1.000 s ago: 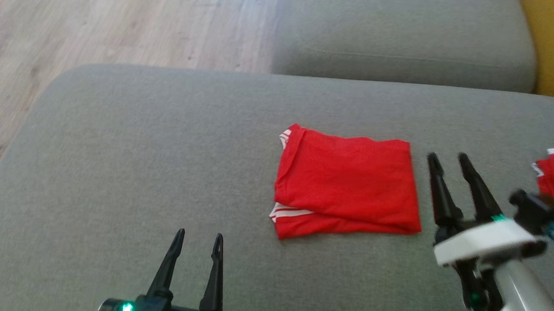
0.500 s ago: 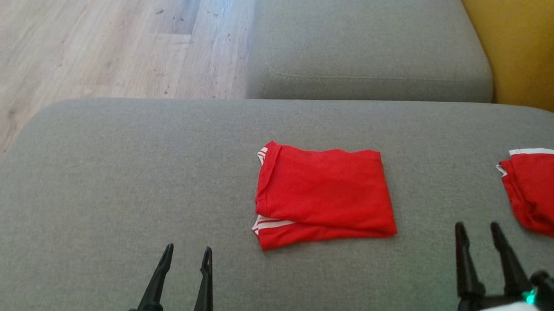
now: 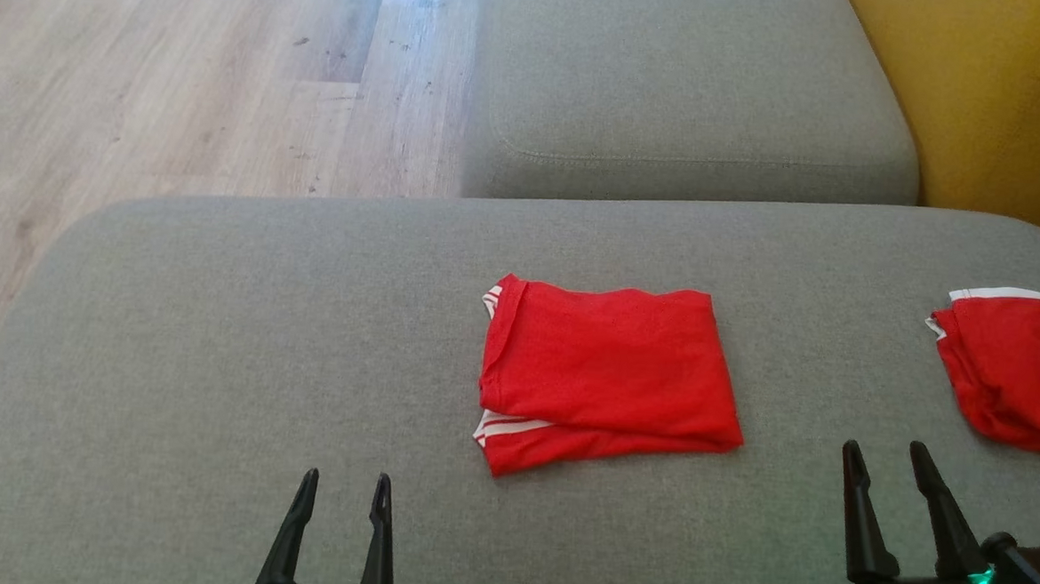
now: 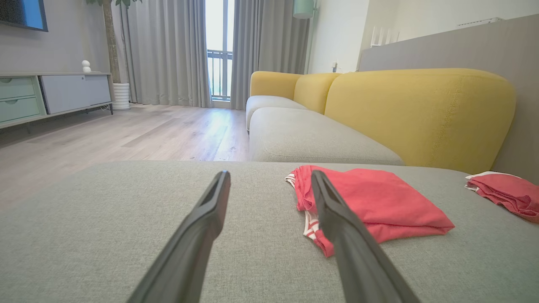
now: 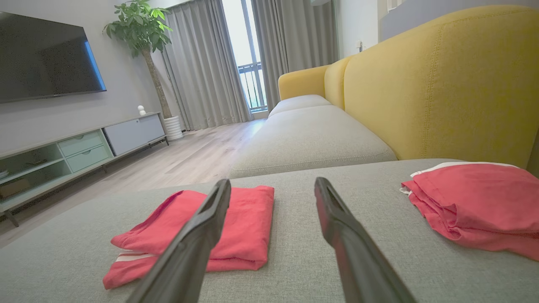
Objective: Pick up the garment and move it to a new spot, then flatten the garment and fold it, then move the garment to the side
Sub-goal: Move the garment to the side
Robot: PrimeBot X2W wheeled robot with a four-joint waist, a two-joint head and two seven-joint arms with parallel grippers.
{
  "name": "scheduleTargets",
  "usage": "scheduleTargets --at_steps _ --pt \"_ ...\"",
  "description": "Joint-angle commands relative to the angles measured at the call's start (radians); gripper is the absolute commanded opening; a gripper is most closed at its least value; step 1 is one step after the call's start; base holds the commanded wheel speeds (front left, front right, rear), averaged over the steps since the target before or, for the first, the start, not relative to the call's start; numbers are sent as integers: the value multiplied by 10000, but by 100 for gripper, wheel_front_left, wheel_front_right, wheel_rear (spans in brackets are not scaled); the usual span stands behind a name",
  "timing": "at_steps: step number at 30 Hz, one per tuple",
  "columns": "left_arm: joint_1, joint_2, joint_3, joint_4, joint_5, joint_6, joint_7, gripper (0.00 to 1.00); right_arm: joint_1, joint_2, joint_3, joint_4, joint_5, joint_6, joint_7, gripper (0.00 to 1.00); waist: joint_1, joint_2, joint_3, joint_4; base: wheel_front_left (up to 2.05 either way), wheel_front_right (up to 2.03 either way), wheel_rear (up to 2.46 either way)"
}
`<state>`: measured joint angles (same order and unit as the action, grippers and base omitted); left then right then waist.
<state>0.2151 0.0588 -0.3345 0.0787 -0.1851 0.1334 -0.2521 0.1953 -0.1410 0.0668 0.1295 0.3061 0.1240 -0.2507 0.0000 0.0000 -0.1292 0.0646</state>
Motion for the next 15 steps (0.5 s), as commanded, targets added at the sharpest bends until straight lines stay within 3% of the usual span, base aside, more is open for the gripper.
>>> scheduleTargets --at_steps 1,15 --pt "-341 -85 304 -313 61 41 -97 100 -278 -136 133 -343 -53 67 -110 100 0 0 -28 25 0 0 0" --pt "-338 -85 362 -275 80 37 -97 100 -208 24 144 -250 -76 67 -110 100 0 0 -132 114 0 0 0"
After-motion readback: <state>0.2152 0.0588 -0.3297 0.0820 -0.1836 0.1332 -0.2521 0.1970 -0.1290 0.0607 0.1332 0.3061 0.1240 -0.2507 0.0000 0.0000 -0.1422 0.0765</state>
